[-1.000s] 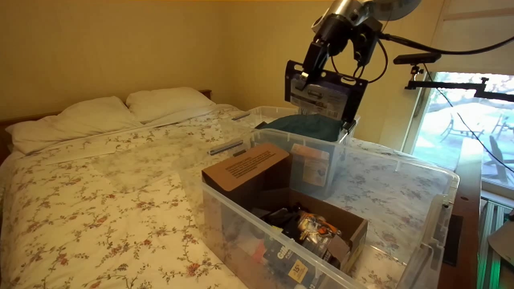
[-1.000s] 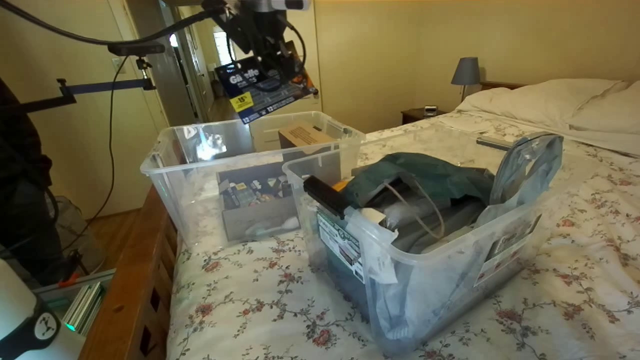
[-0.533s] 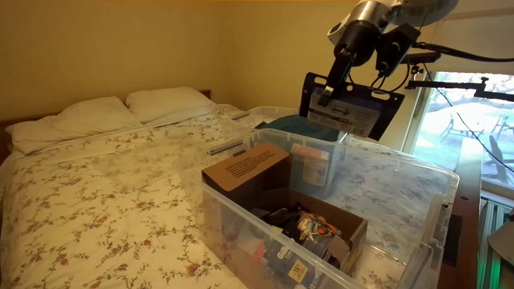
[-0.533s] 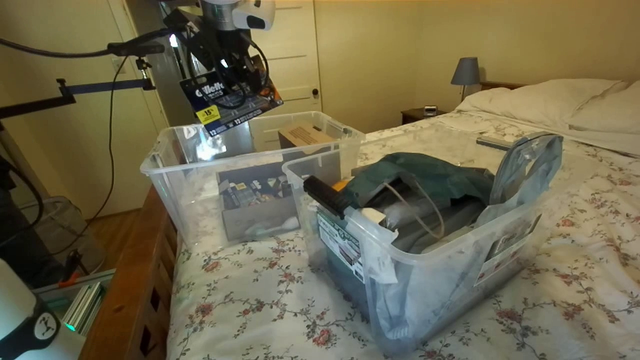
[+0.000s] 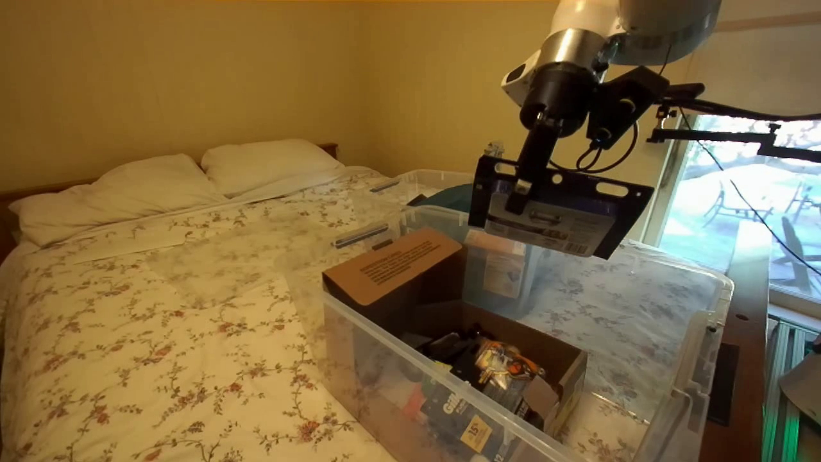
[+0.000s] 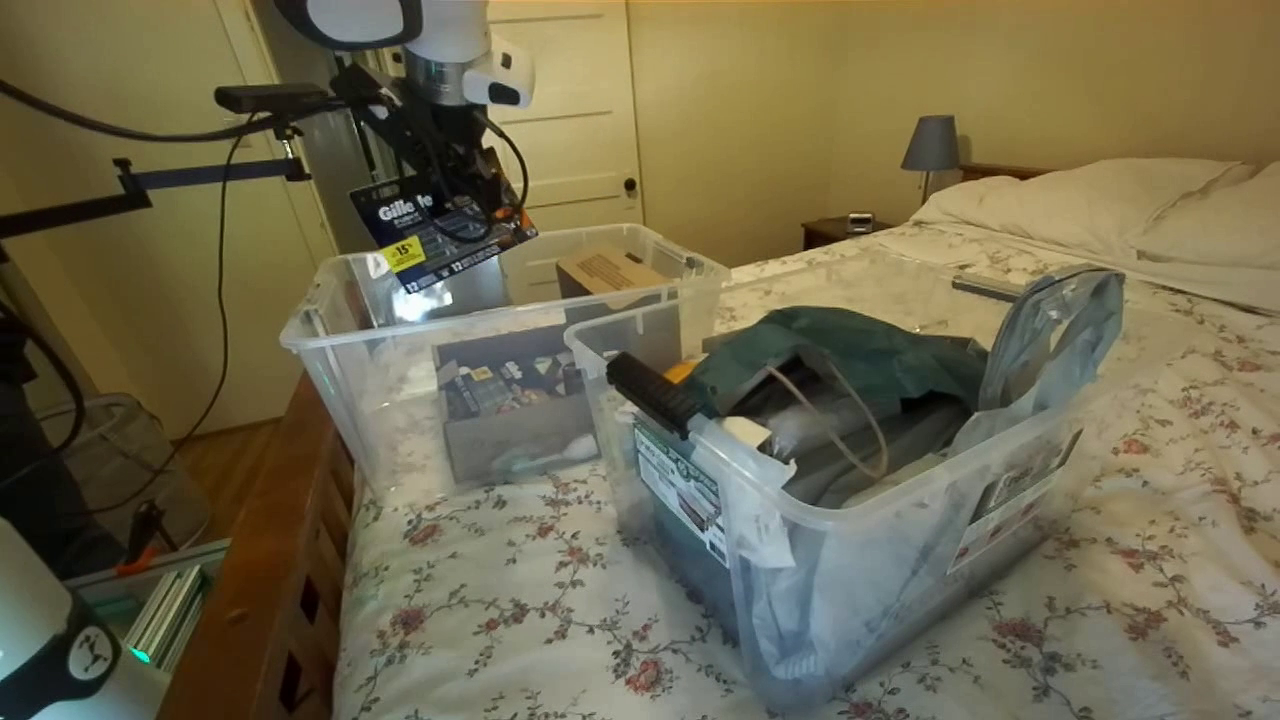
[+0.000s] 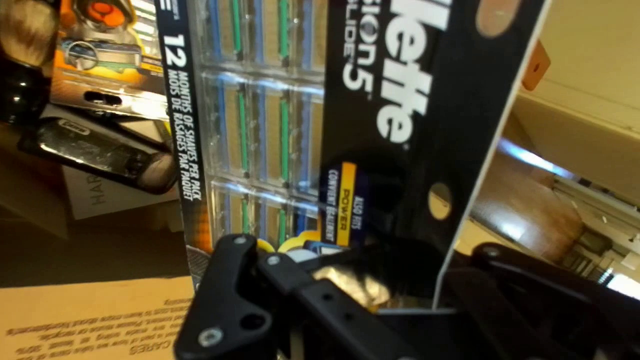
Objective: Transfer one packet to the storage box on the left
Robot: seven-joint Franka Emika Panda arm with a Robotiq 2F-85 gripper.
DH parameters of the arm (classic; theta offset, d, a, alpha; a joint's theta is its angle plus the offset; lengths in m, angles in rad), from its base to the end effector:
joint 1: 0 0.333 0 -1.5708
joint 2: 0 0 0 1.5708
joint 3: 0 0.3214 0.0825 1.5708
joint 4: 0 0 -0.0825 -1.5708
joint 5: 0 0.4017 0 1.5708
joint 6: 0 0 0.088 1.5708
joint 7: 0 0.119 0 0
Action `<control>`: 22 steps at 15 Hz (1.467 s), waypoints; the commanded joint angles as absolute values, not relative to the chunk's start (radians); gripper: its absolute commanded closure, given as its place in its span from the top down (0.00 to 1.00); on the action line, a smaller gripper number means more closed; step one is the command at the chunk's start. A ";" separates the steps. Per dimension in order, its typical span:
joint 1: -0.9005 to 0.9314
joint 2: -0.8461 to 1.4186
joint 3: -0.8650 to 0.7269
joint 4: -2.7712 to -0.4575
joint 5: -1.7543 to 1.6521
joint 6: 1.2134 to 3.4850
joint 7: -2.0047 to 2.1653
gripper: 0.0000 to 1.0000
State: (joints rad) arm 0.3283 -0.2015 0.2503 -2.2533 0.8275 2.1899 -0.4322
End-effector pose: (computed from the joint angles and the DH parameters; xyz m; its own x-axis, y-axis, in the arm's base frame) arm 0.4168 0.3167 0.4541 0.8604 0.4460 0.2464 0.5014 -0.6552 -0.5650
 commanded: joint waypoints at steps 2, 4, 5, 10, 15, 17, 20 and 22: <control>0.358 -0.027 0.333 -2.153 0.729 2.336 -0.406 0.00; 0.365 0.061 0.357 -2.109 0.650 2.409 -0.372 0.00; 0.368 0.110 0.362 -2.086 0.611 2.441 -0.388 0.00; 0.339 0.173 0.380 -2.082 0.506 2.446 -0.380 0.01; 0.335 0.220 0.391 -2.061 0.481 2.507 -0.426 0.00; 0.325 0.239 0.418 -2.065 0.538 2.545 -0.483 0.00; 0.312 0.277 0.448 -2.055 0.544 2.534 -0.532 0.00; 0.307 0.323 0.459 -2.039 0.478 2.456 -0.603 0.00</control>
